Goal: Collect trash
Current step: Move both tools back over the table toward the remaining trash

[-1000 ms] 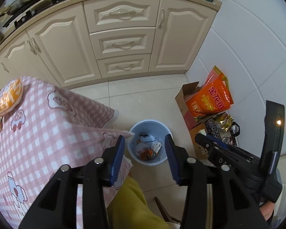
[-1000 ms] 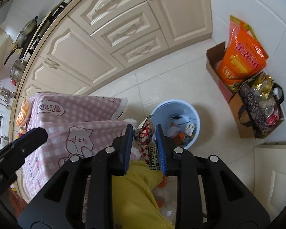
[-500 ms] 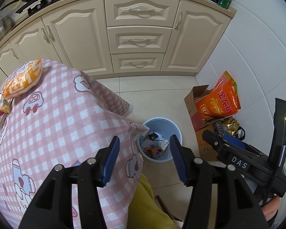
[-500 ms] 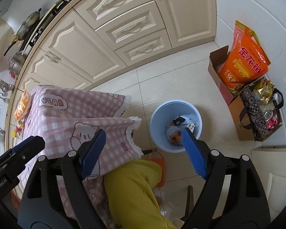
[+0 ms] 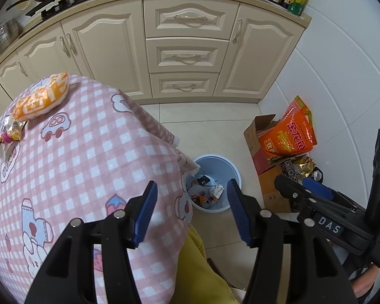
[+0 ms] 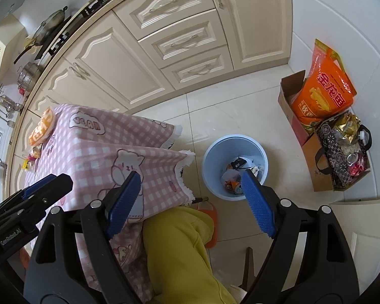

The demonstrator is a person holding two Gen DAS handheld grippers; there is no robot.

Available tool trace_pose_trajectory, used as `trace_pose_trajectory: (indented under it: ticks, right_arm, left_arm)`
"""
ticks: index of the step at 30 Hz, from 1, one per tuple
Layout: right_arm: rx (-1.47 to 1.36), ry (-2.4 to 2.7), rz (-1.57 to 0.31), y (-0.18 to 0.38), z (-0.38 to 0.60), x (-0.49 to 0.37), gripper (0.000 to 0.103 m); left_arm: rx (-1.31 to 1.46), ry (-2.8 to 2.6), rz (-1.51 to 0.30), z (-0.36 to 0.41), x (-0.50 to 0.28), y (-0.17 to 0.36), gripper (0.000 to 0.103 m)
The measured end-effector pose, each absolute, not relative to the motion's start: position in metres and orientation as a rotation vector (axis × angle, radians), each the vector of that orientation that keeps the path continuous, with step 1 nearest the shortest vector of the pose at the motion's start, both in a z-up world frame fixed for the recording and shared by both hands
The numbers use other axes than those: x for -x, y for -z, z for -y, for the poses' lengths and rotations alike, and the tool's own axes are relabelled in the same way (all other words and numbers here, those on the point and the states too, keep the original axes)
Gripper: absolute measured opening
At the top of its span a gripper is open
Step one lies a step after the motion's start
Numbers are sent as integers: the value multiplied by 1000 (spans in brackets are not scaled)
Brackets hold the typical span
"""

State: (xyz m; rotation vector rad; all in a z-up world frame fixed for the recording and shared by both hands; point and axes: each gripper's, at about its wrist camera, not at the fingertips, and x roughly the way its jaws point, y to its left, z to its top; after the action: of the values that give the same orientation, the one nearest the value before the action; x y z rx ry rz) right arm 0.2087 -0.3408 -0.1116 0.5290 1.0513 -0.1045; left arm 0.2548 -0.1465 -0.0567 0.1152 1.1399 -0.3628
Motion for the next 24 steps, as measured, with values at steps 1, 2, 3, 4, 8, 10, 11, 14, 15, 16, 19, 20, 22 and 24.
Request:
trace_pose_trajectory:
  ticks: [1,2,3,4,8,10,11,14,15,16,19,20,22,24]
  right_arm:
    - [-520,98,-1052,109,338,-208,81]
    - [-512,94,-1053,107,335,-207,81]
    - [-495,93,-1049,104,332,-206,81]
    - [-481,97,-1042,101,329,-204,81]
    - [-402,83,-1024,83,315,-202,81]
    - [-376,73,-1017,76,306,-203,81]
    - [-360,64,-1014,71,300,-204,81]
    - [-340,30,-1011,62,285,-208,81]
    - [-332,15,-1009,58,278,-210,81]
    - [-322,2,-1008,55,270,-212,81]
    - [-298,-34,-1002,47,249,-218,81]
    - [-289,-50,-1002,44,239,-221,82]
    - [-277,-75,-1006,40,221,-228,82]
    - [-263,-98,-1011,38,205,-234,83]
  left_arm:
    - [-113,359,-1139,144,-253,55,58]
    - [-110,356,-1137,141,-252,54,58]
    - [-107,353,-1134,138,-251,52,59]
    - [-102,350,-1130,134,-250,50,60]
    - [-72,331,-1112,114,-245,43,63]
    - [-55,319,-1104,102,-243,39,64]
    - [-48,312,-1101,96,-242,38,64]
    - [-18,293,-1092,75,-240,33,65]
    - [-11,289,-1090,71,-239,32,66]
    - [1,278,-1085,61,-238,29,66]
    - [30,242,-1069,35,-236,24,67]
    - [40,233,-1067,29,-236,23,68]
    - [64,204,-1063,9,-236,20,68]
    - [76,179,-1060,-8,-237,18,68]
